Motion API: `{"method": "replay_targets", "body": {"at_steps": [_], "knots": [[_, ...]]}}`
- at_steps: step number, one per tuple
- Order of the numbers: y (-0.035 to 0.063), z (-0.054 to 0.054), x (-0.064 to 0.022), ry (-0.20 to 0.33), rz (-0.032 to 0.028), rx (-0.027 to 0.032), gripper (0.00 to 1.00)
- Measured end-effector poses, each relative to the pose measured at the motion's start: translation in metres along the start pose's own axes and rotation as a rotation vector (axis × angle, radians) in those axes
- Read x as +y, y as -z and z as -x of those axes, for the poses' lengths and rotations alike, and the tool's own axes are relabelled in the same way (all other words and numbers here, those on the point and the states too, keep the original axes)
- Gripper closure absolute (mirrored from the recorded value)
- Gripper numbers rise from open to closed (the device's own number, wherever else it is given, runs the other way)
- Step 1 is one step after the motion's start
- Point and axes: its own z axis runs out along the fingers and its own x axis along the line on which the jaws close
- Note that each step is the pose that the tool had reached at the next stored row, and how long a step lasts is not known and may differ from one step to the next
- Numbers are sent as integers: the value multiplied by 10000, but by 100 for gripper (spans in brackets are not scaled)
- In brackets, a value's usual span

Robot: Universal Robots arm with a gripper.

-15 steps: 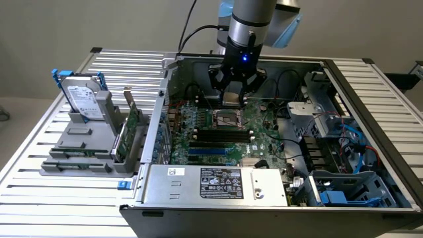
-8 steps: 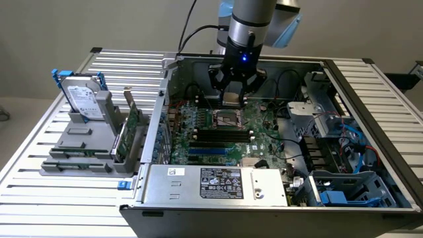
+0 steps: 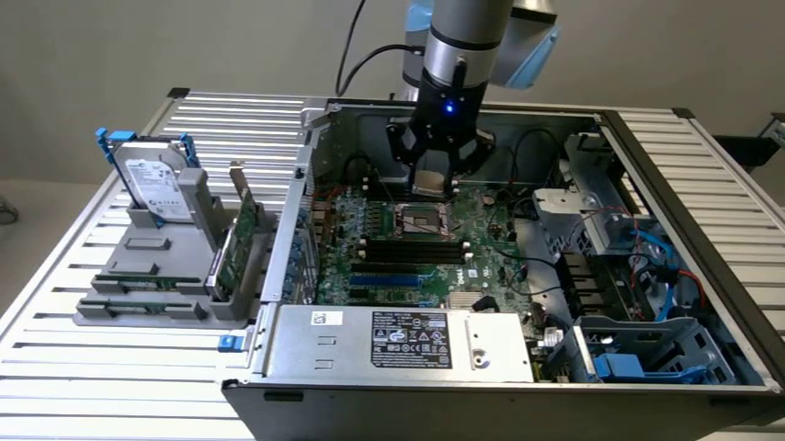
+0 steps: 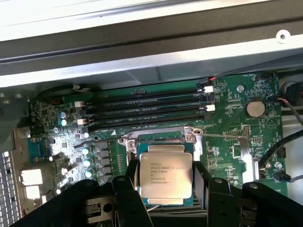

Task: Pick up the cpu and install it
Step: 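Place the cpu into insertion slot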

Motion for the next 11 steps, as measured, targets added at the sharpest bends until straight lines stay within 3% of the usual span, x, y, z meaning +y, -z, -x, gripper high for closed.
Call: {"method": "replay_targets", "body": {"at_steps": [11], "knots": [[0,0,0,-1795,118,-76,45]]}}
